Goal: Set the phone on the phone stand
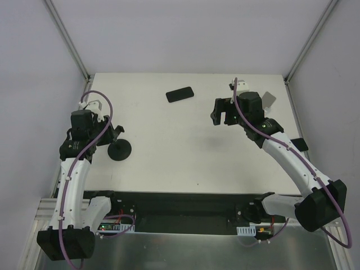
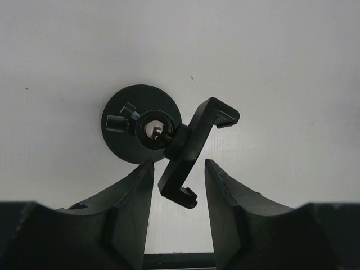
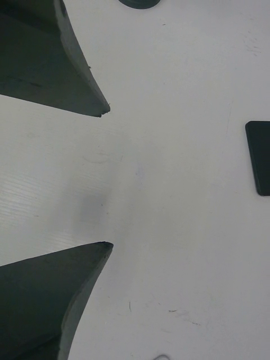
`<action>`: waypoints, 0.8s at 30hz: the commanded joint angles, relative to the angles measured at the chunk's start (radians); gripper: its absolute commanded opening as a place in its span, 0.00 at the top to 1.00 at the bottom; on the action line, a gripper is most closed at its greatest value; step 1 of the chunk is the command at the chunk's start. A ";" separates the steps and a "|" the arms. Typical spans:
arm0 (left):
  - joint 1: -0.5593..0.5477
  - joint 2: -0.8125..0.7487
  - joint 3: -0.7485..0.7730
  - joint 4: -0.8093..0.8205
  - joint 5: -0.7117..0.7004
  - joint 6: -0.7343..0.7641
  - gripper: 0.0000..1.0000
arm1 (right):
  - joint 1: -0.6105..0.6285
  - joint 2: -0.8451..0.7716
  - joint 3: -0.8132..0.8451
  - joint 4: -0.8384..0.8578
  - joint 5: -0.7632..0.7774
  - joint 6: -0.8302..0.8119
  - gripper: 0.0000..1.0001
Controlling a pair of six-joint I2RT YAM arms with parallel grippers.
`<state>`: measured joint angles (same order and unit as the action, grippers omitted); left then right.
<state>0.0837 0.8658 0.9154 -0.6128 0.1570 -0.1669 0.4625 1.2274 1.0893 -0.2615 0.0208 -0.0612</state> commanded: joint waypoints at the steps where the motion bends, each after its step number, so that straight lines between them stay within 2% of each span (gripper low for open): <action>1: -0.027 0.010 0.016 -0.002 0.012 0.030 0.59 | 0.005 -0.034 0.004 0.054 -0.007 -0.019 0.04; 4: -0.065 0.019 0.008 -0.001 -0.004 0.040 0.50 | 0.005 -0.029 0.004 0.056 -0.010 -0.020 0.04; 7: -0.079 0.045 0.005 -0.008 -0.063 0.047 0.50 | 0.005 -0.026 0.003 0.057 -0.012 -0.022 0.04; 10: -0.111 0.076 0.007 -0.010 -0.077 0.052 0.57 | 0.004 -0.025 0.003 0.056 -0.012 -0.028 0.04; 13: -0.127 0.096 0.013 -0.010 -0.062 0.056 0.73 | 0.007 -0.026 -0.002 0.057 -0.007 -0.035 0.04; 14: -0.133 0.102 0.019 -0.010 -0.050 0.058 0.85 | 0.007 -0.023 0.000 0.056 -0.007 -0.034 0.04; 17: -0.171 0.110 0.037 -0.008 0.011 0.073 1.00 | 0.004 -0.020 -0.002 0.061 -0.012 -0.043 0.04; 24: -0.372 0.150 0.105 0.005 0.131 0.156 1.00 | 0.005 -0.006 -0.003 0.068 -0.073 -0.049 0.04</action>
<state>-0.1944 0.9993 0.9516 -0.6205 0.1444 -0.0711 0.4625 1.2270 1.0855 -0.2386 -0.0158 -0.0944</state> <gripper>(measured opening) 0.241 0.960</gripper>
